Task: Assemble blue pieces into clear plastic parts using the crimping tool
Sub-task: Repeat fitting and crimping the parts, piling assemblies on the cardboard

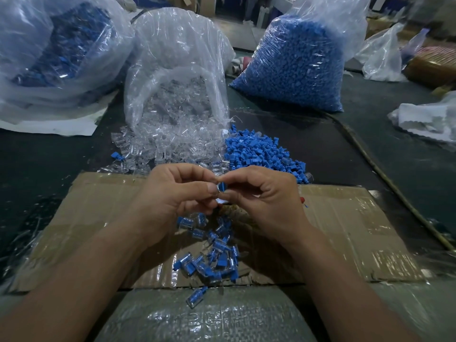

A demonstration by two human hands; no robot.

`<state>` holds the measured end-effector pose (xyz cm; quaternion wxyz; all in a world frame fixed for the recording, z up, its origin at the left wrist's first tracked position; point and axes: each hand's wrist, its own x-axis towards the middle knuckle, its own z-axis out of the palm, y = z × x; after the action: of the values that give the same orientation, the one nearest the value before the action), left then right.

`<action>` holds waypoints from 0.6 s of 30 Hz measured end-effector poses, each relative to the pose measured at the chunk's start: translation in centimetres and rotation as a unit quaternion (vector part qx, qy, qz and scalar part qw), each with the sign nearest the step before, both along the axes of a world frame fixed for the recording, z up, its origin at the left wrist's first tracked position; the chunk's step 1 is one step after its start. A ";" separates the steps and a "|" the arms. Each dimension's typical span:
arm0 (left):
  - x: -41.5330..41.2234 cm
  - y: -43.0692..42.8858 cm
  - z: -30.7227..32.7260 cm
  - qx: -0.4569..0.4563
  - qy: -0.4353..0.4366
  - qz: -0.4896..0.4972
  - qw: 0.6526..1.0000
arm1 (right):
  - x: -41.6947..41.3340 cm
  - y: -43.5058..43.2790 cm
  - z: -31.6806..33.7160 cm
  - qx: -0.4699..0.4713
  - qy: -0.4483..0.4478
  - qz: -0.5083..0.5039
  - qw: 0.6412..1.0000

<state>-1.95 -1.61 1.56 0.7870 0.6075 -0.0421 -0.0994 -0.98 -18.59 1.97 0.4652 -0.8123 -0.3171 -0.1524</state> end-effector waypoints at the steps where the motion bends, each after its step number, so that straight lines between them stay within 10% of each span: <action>1: 0.0 0.0 0.0 0.004 -0.002 -0.001 1.000 | 0.0 0.0 0.0 0.001 -0.003 0.003 1.000; 10: 0.0 -0.1 0.1 0.025 -0.002 -0.004 1.000 | -0.1 0.0 0.2 -0.030 -0.016 0.006 0.999; 18: 0.5 0.5 -0.2 -0.019 -0.003 0.045 0.999 | 1.3 -3.9 1.8 -0.123 0.201 -0.111 0.965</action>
<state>-1.46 -1.07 1.34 0.8018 0.5941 -0.0189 -0.0620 0.29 -22.48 3.77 0.3960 -0.9074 -0.1407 0.0036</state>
